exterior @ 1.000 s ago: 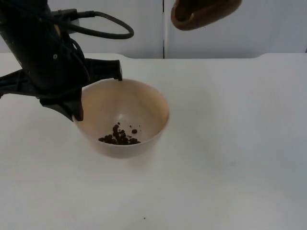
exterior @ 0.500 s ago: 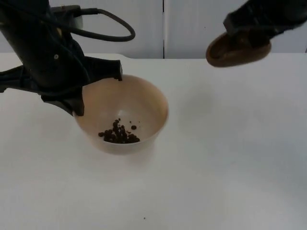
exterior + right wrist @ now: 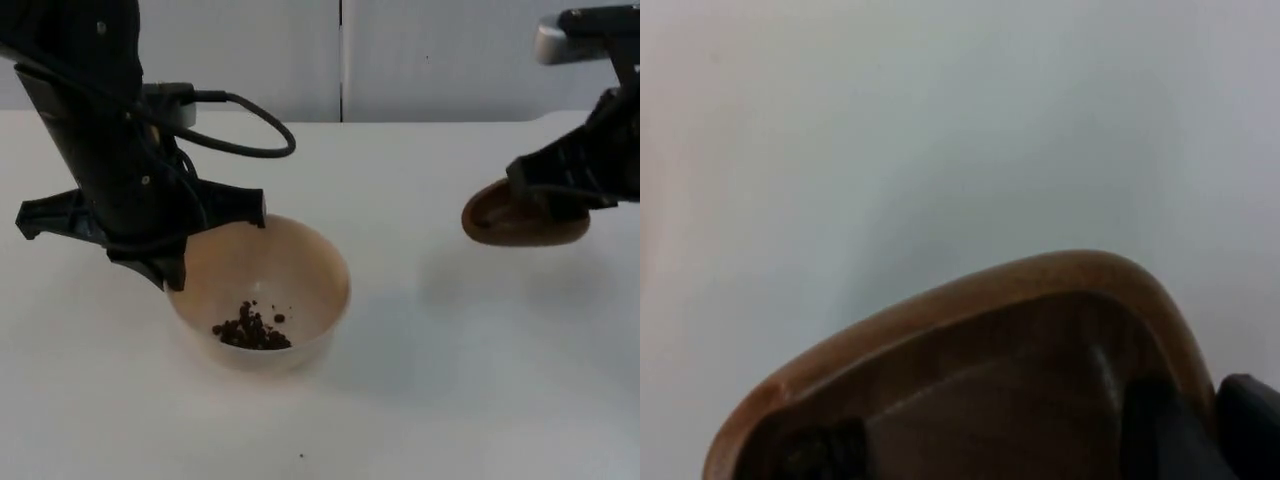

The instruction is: Pick up the bowl with the left hand and pour the coffee beans from the cup into the bowl with the right hand.

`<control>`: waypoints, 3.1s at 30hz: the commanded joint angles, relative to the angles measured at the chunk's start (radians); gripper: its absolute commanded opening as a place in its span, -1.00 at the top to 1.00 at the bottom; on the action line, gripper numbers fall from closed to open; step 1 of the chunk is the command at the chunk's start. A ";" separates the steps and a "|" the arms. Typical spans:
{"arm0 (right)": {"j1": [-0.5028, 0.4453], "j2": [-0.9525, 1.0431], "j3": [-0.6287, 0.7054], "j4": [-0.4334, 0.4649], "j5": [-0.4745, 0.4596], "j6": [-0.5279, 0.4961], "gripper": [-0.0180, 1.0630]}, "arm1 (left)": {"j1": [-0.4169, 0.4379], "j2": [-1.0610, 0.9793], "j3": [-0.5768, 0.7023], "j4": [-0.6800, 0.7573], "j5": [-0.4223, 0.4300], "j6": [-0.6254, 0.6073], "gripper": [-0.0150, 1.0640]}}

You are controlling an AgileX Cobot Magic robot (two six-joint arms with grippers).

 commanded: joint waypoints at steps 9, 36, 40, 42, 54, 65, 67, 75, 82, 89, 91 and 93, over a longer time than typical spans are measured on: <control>-0.049 0.071 0.087 -0.035 -0.137 0.009 0.97 | -0.005 0.060 -0.002 0.003 -0.049 0.001 0.98; -0.049 0.253 0.085 -0.050 -0.259 0.010 0.78 | -0.005 0.076 -0.002 0.036 -0.014 0.026 0.98; -0.049 0.253 0.085 -0.050 -0.262 0.010 0.39 | -0.005 0.076 -0.002 0.032 -0.016 0.026 0.94; -0.049 0.253 0.085 -0.050 -0.273 0.010 0.17 | -0.005 0.076 -0.002 0.032 -0.020 0.030 0.77; -0.049 0.198 0.085 -0.050 -0.285 0.037 -0.33 | -0.005 0.043 -0.002 0.032 -0.043 0.030 -0.38; -0.049 0.002 0.085 -0.057 -0.151 0.017 -0.33 | -0.005 -0.095 -0.002 0.030 -0.056 0.036 -0.40; -0.049 -0.020 0.085 -0.057 -0.138 0.017 -0.33 | -0.005 -0.112 -0.002 0.030 -0.056 0.039 -0.40; -0.047 -0.205 0.085 -0.055 -0.037 0.005 -0.33 | -0.005 -0.228 -0.002 0.032 -0.060 0.098 -0.40; -0.045 -0.354 0.085 -0.055 0.014 0.002 -0.32 | -0.005 -0.324 -0.002 0.028 -0.060 0.137 -0.40; -0.006 -0.497 0.085 -0.055 0.051 -0.029 -0.32 | -0.005 -0.431 -0.002 -0.008 -0.056 0.184 -0.40; 0.022 -0.545 0.085 -0.055 0.064 -0.037 -0.32 | -0.005 -0.466 -0.002 -0.040 -0.053 0.222 -0.40; 0.035 -0.562 0.085 -0.055 0.070 -0.039 -0.32 | -0.005 -0.483 -0.002 -0.065 -0.049 0.242 -0.40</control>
